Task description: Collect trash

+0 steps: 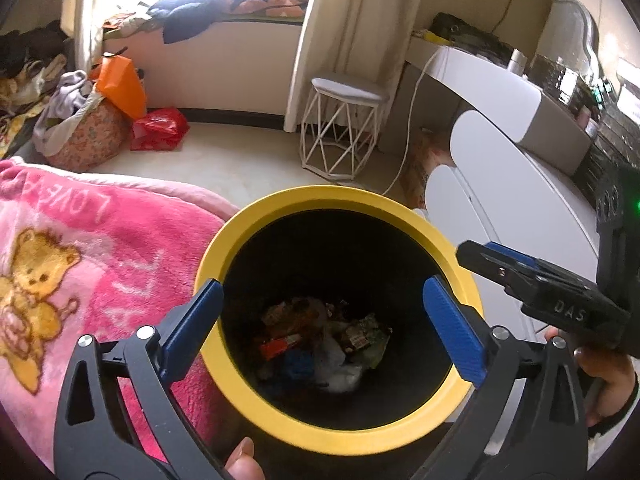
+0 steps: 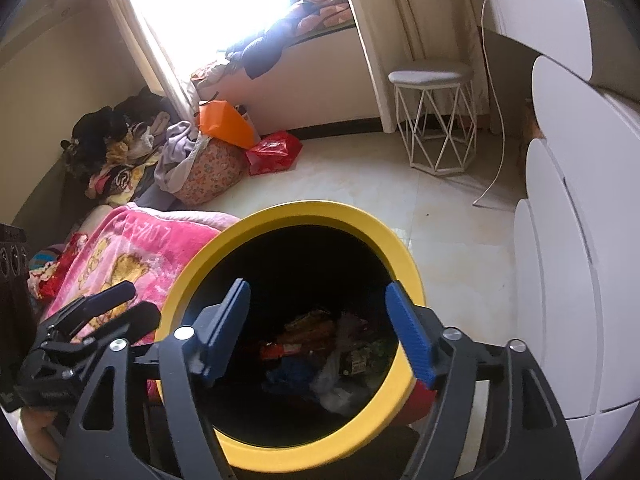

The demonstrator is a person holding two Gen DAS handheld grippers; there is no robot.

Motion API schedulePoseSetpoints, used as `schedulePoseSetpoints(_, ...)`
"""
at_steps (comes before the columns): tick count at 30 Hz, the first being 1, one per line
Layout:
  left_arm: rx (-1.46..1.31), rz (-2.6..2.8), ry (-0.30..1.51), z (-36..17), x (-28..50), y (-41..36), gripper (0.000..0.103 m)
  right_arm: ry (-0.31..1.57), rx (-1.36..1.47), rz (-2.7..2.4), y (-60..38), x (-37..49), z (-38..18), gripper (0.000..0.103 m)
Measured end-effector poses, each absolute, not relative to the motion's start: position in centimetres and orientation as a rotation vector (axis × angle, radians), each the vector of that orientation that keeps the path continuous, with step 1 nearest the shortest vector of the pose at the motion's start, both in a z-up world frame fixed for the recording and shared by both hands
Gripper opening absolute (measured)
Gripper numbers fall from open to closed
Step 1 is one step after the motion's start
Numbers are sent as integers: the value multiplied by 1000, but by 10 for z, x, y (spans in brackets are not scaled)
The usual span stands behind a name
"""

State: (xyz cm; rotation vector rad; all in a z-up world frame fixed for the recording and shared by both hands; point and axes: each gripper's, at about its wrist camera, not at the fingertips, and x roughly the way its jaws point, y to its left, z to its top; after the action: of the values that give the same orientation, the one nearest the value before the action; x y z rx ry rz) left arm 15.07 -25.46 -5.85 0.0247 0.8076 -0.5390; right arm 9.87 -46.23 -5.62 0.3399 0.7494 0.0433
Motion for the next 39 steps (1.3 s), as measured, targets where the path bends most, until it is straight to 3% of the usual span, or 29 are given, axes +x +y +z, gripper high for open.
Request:
schedulePoseSetpoints(21,-45,-326,741,-30,120,-180,92,637,242,95,-407,71,-21,94)
schedulePoseSetpoints(39,-29,-125,559,-9,61,-103,92,418,169,135,-325,27,-9,96)
